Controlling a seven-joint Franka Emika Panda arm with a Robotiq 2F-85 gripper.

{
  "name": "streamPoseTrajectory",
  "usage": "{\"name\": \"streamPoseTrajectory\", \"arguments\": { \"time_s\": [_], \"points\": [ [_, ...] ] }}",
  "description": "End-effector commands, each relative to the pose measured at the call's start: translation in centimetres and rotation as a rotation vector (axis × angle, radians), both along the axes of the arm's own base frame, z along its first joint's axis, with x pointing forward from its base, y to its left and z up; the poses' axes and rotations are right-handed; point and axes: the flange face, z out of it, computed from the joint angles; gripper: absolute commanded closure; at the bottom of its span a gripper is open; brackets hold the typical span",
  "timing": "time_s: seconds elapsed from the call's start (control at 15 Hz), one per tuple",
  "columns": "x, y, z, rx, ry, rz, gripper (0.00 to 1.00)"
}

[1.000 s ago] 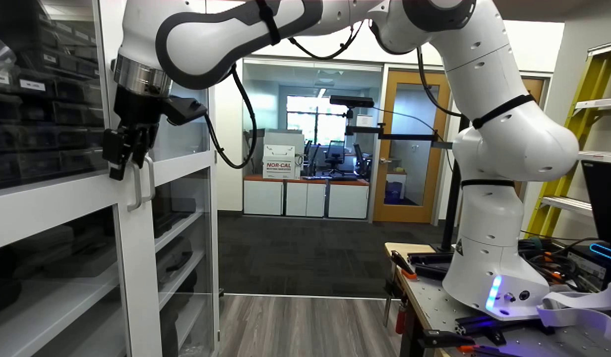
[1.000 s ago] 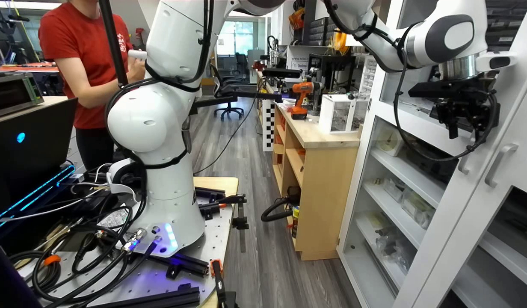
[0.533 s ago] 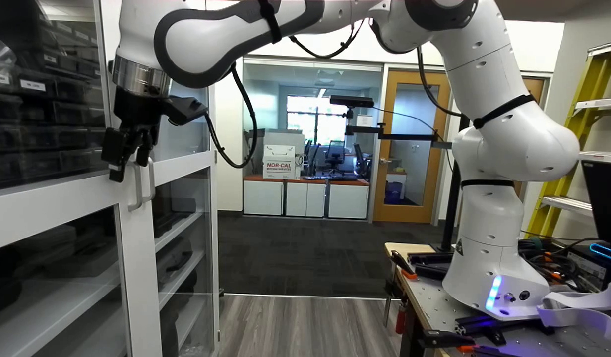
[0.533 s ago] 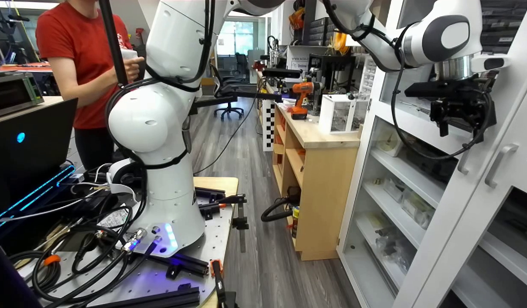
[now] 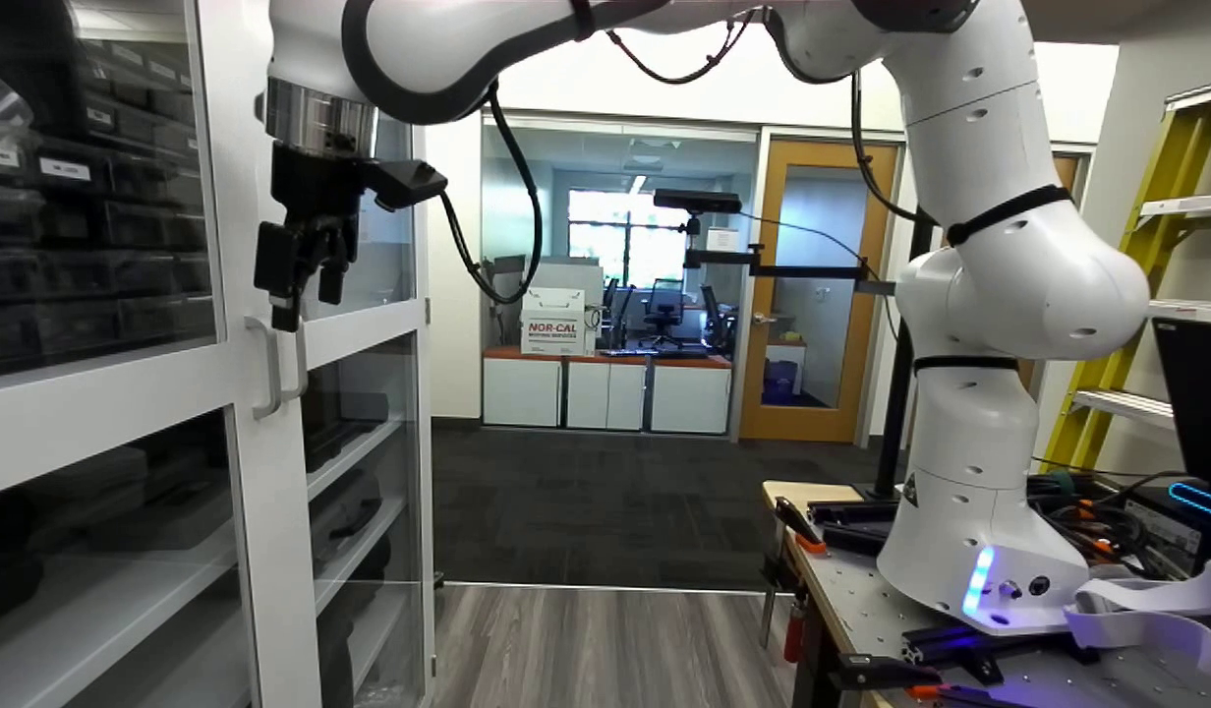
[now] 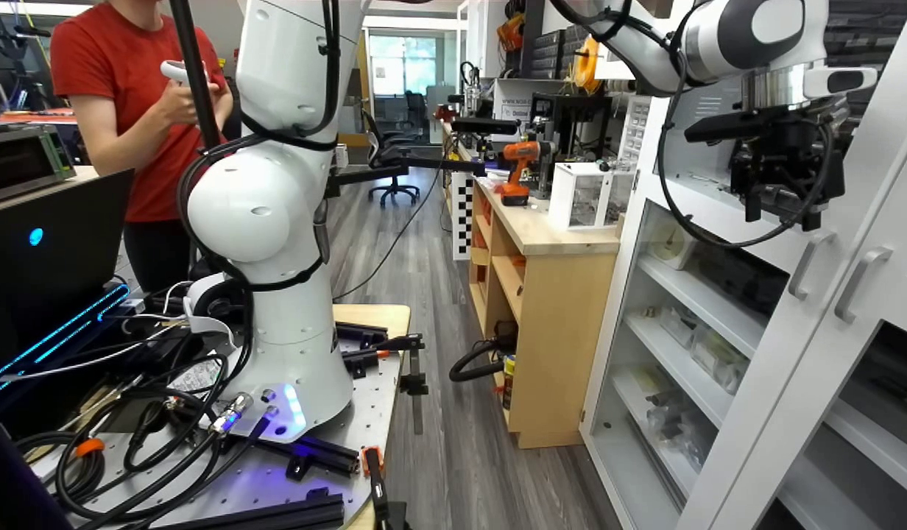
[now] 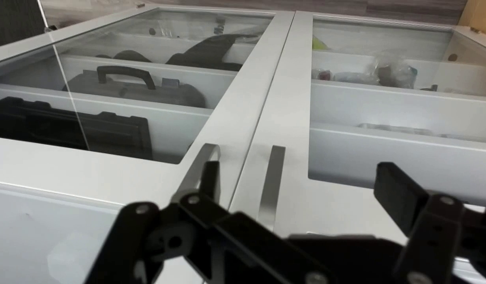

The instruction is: Close the cabinet door

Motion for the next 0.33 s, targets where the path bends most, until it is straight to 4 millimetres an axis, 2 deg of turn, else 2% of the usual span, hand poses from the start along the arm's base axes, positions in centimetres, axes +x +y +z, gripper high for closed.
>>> {"name": "streamPoseTrajectory", "arguments": {
  "time_s": [0.0, 0.13, 0.27],
  "points": [
    [-0.70, 0.23, 0.56, 0.000, 0.013, -0.005, 0.00],
    [-1.01, 0.46, 1.01, 0.000, 0.012, -0.002, 0.00],
    [-0.80, 0.39, 0.46, -0.001, 0.018, -0.003, 0.00]
  ]
}}
